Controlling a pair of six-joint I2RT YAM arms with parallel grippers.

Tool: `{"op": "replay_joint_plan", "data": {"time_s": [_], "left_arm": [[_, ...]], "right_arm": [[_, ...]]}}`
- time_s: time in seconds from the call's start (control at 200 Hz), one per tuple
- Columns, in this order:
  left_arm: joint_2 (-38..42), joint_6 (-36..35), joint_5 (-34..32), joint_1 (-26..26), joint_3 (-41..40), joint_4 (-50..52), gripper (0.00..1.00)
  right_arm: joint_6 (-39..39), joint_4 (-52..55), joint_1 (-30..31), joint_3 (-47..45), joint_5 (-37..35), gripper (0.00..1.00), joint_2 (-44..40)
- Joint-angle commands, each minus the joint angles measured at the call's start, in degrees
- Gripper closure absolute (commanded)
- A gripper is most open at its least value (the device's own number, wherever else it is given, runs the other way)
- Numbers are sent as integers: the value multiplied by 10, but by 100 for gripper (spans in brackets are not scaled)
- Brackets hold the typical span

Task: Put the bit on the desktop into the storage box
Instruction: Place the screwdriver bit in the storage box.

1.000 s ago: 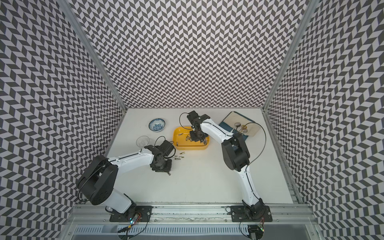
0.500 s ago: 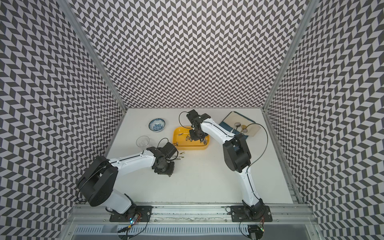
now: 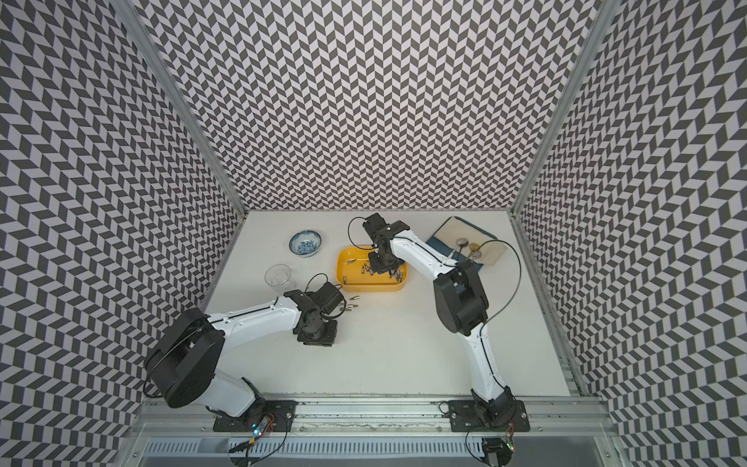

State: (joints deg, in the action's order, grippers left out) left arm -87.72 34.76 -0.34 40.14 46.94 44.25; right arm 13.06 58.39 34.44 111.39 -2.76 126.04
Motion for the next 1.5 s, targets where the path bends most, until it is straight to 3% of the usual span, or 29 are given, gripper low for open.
{"op": "replay_joint_plan", "data": {"time_s": [0.0, 0.19, 0.336, 0.681, 0.731, 0.922, 1.217, 1.397, 1.493], "left_arm": [[11, 10, 3, 7, -10, 13, 61], [14, 14, 5, 12, -20, 13, 64], [12, 17, 5, 16, -20, 15, 71], [3, 14, 3, 17, -9, 16, 100], [5, 12, -3, 17, 1, 22, 100], [13, -17, -19, 3, 101, 69, 100], [-17, -103, -34, -89, 274, 149, 100], [-58, -158, -3, -143, 350, 145, 100], [-100, -174, 10, -146, 402, 149, 100]], "right_arm": [[3, -3, 1, -2, -4, 73, -21], [3, -4, 1, -3, -1, 73, -23], [3, -4, 1, -4, -1, 72, -25], [4, -16, 2, -31, 0, 73, -39], [4, -16, 2, -33, 0, 73, -40], [9, -19, 2, -38, -6, 69, -52], [20, -56, 10, -93, 3, 65, -124], [35, -79, 14, -157, -5, 64, -171], [43, -87, 14, -186, 1, 64, -193]]}}
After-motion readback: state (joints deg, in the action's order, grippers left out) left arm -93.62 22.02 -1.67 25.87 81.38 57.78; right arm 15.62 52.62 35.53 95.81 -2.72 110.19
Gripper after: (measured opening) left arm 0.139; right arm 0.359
